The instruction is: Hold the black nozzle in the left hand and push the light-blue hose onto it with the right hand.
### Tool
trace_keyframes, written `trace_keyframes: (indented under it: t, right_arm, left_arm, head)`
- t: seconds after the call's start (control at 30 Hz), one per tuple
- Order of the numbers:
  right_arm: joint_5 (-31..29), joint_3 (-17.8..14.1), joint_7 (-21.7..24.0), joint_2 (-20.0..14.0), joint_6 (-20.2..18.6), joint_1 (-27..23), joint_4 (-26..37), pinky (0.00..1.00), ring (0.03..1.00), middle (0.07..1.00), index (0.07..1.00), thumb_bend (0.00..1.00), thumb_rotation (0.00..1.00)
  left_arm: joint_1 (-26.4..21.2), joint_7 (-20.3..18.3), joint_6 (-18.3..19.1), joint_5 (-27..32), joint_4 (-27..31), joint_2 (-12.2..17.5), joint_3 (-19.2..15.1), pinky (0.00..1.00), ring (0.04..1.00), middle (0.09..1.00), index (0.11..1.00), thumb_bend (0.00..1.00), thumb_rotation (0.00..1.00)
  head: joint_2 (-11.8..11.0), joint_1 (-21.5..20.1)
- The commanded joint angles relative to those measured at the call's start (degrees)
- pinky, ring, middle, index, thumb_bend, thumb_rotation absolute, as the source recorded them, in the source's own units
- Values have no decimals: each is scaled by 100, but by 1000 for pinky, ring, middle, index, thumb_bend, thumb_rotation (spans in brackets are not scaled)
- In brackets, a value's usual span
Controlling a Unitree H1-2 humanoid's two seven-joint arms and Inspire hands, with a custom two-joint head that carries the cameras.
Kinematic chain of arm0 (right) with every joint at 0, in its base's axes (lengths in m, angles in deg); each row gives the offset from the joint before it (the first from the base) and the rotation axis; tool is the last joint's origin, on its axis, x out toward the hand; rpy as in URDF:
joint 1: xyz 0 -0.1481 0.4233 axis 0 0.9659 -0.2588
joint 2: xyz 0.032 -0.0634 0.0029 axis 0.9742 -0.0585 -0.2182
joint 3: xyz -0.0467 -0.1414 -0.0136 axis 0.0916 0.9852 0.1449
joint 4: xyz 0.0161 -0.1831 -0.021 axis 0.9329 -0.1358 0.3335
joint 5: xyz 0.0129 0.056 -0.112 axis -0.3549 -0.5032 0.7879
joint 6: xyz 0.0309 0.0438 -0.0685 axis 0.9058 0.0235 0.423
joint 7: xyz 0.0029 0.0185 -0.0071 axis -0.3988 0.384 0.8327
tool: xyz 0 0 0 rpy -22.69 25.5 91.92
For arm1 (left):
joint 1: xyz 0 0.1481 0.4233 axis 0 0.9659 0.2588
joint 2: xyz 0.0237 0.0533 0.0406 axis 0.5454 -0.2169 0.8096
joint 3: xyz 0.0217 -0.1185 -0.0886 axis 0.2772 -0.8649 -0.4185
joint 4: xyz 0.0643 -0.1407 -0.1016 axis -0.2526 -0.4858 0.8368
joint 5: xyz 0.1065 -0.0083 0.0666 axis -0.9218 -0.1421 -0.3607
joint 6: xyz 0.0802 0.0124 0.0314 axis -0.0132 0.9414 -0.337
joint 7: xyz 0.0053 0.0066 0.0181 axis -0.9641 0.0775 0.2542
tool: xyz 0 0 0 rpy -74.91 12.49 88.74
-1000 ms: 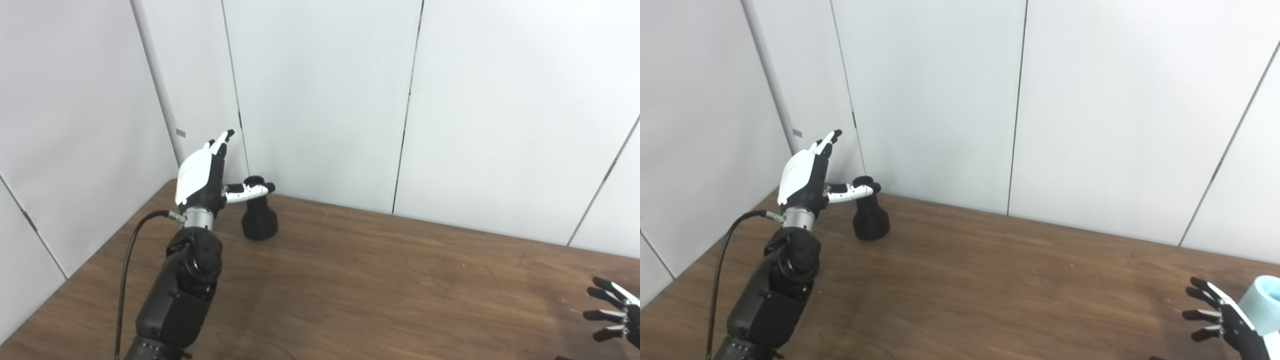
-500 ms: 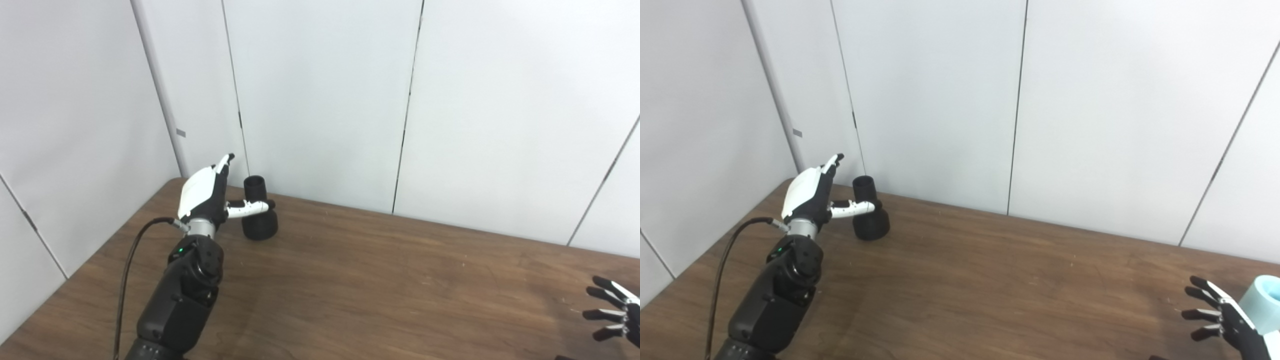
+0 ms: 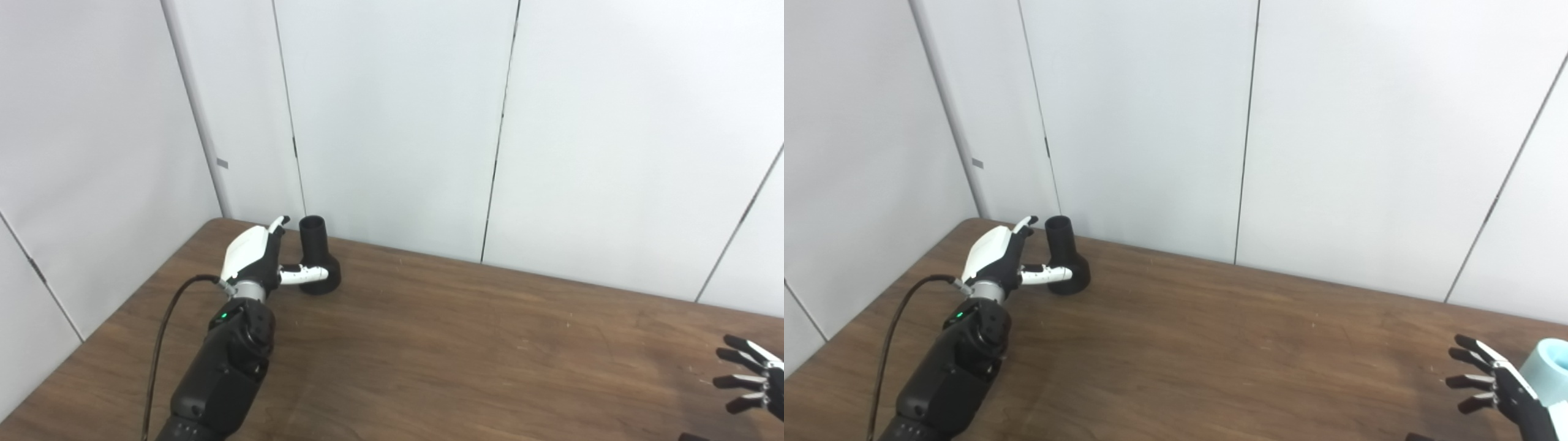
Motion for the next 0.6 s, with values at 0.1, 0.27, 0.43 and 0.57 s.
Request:
trace_keyframes:
  t: [0.1, 0.27, 0.43, 0.57]
  right_arm:
    - [-70, -81, -73, -80, 199, -146, 166, 466, 633, 783, 823, 716, 92]
    - [-107, -83, -59, -70, 169, -136, 182, 465, 632, 782, 820, 715, 99]
    - [-111, -76, -54, -68, 166, -131, 185, 467, 633, 782, 819, 714, 95]
    - [-108, -72, -52, -71, 172, -134, 172, 467, 633, 782, 819, 714, 95]
  left_arm:
    - [-180, -1, -11, -292, 19, 145, -1, 1000, 918, 894, 874, 1000, 440]
    - [-172, -14, -17, -186, -67, 88, -20, 1000, 906, 869, 866, 1000, 430]
    - [-156, 9, -30, -44, -93, 83, -2, 1000, 898, 860, 857, 1000, 417]
    - [-165, 35, -57, 8, -138, 85, 11, 1000, 898, 860, 857, 1000, 417]
  head:
    - [16, -16]
    - [26, -9]
    - [37, -9]
    - [55, -23]
